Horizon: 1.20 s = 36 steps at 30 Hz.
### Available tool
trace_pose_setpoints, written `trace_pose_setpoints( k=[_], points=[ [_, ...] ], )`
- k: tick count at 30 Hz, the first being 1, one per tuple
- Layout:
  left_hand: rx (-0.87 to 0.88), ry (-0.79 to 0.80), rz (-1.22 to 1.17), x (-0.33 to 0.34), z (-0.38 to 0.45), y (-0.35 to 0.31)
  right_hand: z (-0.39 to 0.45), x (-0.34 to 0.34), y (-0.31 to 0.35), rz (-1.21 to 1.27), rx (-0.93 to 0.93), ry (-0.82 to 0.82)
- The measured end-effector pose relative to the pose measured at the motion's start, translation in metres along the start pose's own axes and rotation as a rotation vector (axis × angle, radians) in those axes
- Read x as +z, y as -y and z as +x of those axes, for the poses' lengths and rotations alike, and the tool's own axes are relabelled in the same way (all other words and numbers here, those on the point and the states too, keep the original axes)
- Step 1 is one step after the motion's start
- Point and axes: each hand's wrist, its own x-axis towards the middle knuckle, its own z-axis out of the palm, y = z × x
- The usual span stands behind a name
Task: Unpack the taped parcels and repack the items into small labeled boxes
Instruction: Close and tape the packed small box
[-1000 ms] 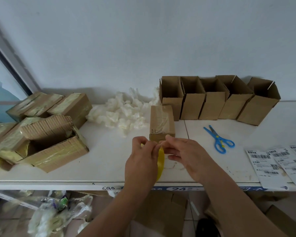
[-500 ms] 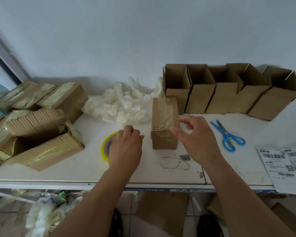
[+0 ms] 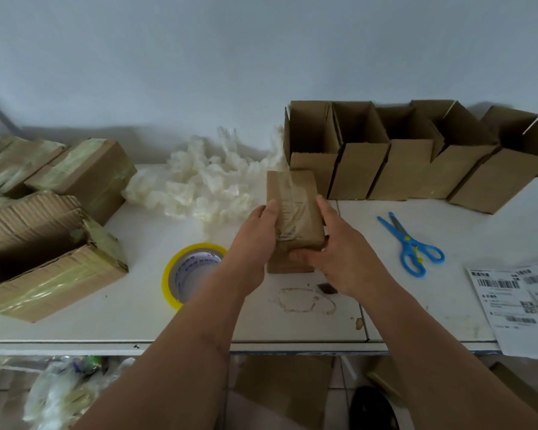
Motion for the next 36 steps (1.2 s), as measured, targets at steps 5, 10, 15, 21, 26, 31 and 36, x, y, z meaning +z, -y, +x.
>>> trace_pose_setpoints(
  k=[5, 10, 15, 21, 26, 31, 36],
  points=[
    [-0.027, 0.003, -0.021, -0.004, -0.012, 0.001, -0.005, 0.004, 0.004, 0.018, -0.001, 0.020],
    [-0.078, -0.011, 0.076, -0.011, -0.027, 0.004, -0.027, 0.005, 0.007, -0.060, 0.010, 0.056],
    [-0.133, 0.008, 0.252, -0.016, -0.043, 0.000, -0.051, 0.005, 0.006, -0.075, -0.003, 0.086],
    [0.350, -0.154, 0.544, -0.016, -0.039, -0.024, -0.068, 0.002, 0.015, -0.106, -0.048, 0.151],
    [0.467, 0.048, 0.779, -0.011, -0.016, -0.023, -0.068, 0.004, 0.024, -0.083, -0.036, 0.120],
    [0.442, 0.042, 0.933, -0.002, -0.008, -0.017, -0.067, 0.014, 0.017, -0.090, 0.010, 0.172],
    [0.398, 0.025, 1.053, 0.006, -0.006, -0.016, -0.064, 0.023, 0.014, 0.005, 0.072, 0.219]
  ],
)
